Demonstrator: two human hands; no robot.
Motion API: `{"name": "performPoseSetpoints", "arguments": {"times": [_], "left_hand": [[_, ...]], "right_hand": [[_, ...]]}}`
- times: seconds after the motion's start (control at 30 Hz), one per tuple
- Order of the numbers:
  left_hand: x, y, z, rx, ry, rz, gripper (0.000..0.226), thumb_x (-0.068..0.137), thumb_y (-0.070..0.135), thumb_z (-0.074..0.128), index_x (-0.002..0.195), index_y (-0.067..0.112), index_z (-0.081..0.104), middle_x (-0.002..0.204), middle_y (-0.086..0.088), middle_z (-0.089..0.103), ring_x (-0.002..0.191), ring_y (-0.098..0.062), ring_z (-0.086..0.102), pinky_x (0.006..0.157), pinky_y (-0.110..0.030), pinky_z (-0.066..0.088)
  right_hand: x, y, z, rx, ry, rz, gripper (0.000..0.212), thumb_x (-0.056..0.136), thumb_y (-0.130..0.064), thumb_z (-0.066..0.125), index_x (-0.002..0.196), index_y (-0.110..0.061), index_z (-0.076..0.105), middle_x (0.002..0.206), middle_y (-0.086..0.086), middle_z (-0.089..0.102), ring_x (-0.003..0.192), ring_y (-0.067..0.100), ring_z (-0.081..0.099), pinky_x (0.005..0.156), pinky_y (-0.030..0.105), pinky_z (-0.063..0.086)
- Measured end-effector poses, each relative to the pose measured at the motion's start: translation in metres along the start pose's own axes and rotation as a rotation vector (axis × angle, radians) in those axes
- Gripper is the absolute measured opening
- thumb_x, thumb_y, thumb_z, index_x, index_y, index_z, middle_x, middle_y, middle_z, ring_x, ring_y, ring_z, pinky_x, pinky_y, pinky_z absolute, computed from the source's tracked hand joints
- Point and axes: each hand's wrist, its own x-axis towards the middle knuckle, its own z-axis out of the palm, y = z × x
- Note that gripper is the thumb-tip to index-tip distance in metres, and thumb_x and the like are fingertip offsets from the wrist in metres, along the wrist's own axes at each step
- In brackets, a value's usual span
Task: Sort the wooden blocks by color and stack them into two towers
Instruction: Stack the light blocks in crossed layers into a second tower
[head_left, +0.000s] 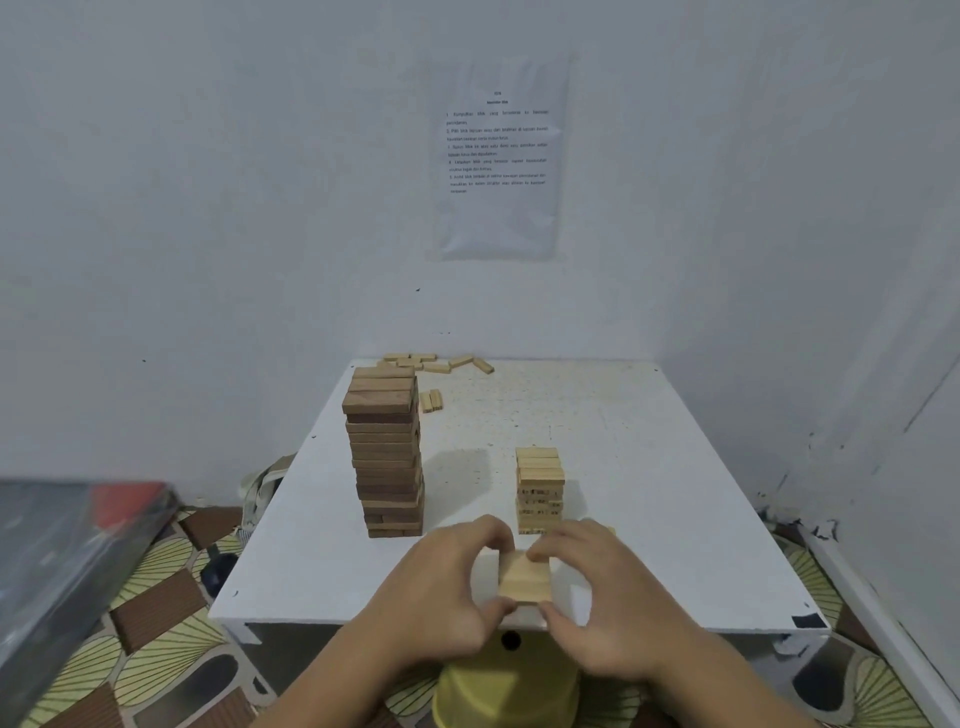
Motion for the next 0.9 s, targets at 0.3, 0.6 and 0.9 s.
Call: {"name": "performPoseSetpoints", "arguments": {"times": [0.3,0.6,0.9], "left_hand": [[0.081,0.017,-0.033,-0.116,0.207,-0.046,0.037,0.084,0.033,0.080,0.115,0.040,0.061,0.115,0.026,0.062,0.118,0.008,0.053,0.093,-0.011,0.040],[0.112,-0.013,-0.015,-0.037,0.105,-0.133,0.037,0.083,0.035,0.076,0.114,0.044,0.056,0.120,0.023,0.058,0.120,0.002,0.051,0.100,-0.028,0.045],[0.116,-0.021,-0.012,-0.023,0.110,-0.122,0.041,0.082,0.039,0.078,0.115,0.044,0.055,0.118,0.022,0.056,0.118,0.003,0.048,0.096,-0.023,0.042]], "right_hand": [[0.074,0.014,-0.073,0.019,0.119,-0.045,0.033,0.076,-0.032,0.070,0.109,-0.035,0.069,0.113,-0.021,0.061,0.113,0.010,0.055,0.084,0.011,0.035],[0.101,0.055,-0.058,-0.025,0.022,-0.008,0.031,0.074,-0.041,0.066,0.105,-0.040,0.068,0.110,-0.024,0.060,0.111,0.006,0.052,0.083,0.015,0.037],[0.106,0.059,-0.055,-0.035,0.014,-0.016,0.030,0.077,-0.037,0.066,0.107,-0.038,0.068,0.110,-0.026,0.058,0.107,0.002,0.047,0.091,0.025,0.044]]}}
